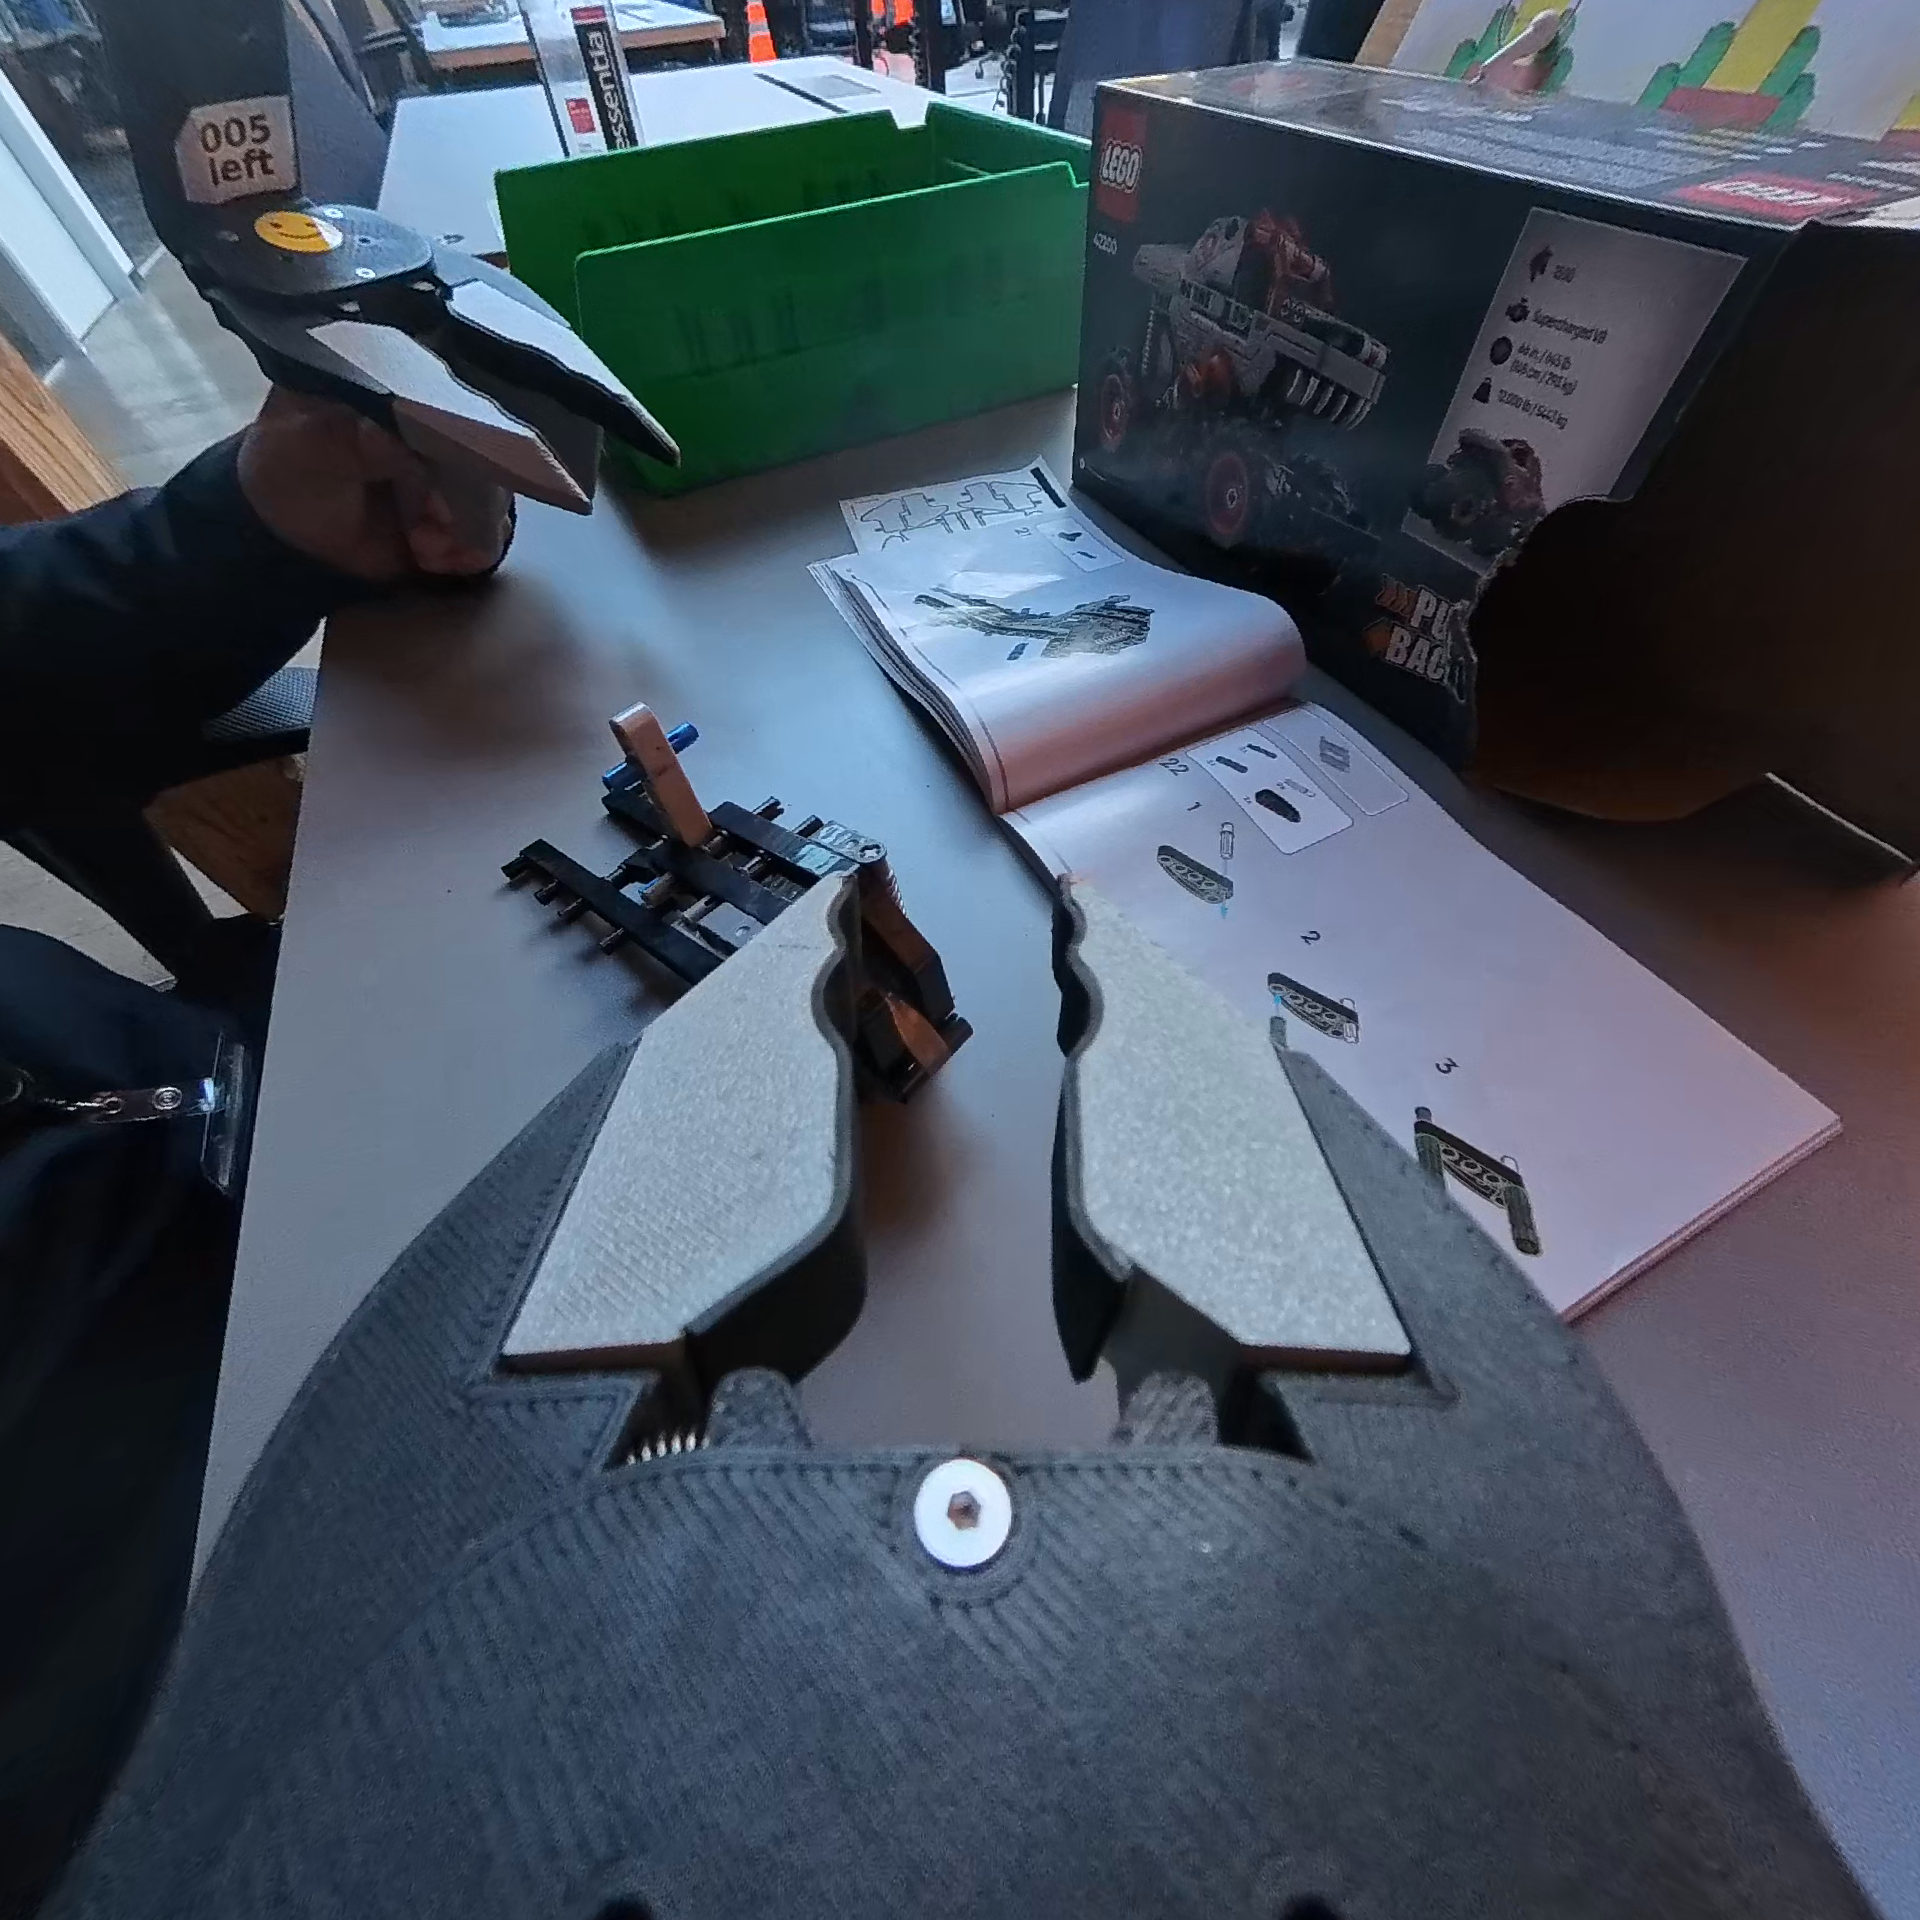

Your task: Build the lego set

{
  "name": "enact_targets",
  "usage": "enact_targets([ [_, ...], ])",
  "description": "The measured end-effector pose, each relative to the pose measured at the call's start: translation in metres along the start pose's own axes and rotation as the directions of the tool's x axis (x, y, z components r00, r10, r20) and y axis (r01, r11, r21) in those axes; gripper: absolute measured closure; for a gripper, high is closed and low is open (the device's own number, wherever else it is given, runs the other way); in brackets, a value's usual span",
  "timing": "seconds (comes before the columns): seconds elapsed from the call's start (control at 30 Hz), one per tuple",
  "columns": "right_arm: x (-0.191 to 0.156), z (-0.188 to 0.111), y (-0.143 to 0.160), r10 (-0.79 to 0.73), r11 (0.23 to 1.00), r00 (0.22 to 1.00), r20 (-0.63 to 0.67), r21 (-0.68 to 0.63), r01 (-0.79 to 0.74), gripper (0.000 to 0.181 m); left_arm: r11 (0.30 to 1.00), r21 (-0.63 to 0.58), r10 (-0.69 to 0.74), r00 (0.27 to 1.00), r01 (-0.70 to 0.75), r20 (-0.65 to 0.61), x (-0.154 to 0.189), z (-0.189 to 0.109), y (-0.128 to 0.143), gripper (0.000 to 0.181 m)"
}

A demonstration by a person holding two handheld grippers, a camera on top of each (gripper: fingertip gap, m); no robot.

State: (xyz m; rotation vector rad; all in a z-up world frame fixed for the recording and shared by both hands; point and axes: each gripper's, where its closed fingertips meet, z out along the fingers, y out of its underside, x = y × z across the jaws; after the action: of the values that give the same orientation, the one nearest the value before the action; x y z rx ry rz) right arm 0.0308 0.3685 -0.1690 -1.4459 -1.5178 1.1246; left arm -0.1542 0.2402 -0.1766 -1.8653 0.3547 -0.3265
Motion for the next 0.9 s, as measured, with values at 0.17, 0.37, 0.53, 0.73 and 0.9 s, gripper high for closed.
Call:
enact_targets([
  [0.17,0.0001,-0.0002,-0.0003,0.000,1.000,1.000,0.000,0.001,0.000,0.148,1.000,0.000,0.000,1.000,0.000,0.000,0.0000,0.0001,0.0000,0.143],
  [0.37,-0.0001,-0.0003,-0.0006,0.001,1.000,1.000,0.002,0.003,-0.001,0.148,1.000,0.000,0.000,1.000,0.000,0.000,0.0001,0.0000,0.0000,0.143],
  [0.53,-0.0006,-0.0002,-0.0007,0.000,1.000,1.000,0.005,0.004,0.000,0.148,1.000,0.000,0.000,1.000,0.000,-0.001,0.0001,0.0000,0.0000,0.143],
  [0.73,-0.0010,0.0002,-0.0002,-0.003,1.000,1.000,0.005,0.000,0.003,0.148,1.000,-0.001,0.000,1.000,0.000,0.000,-0.0001,0.0000,0.0002,0.143],
  [0.9,-0.0007,-0.0001,-0.0007,-0.003,1.000,1.000,0.003,0.003,0.003,0.148,1.000,0.000,0.000,1.000,0.000,0.000,-0.0001,0.0000,0.0001,0.143],
])
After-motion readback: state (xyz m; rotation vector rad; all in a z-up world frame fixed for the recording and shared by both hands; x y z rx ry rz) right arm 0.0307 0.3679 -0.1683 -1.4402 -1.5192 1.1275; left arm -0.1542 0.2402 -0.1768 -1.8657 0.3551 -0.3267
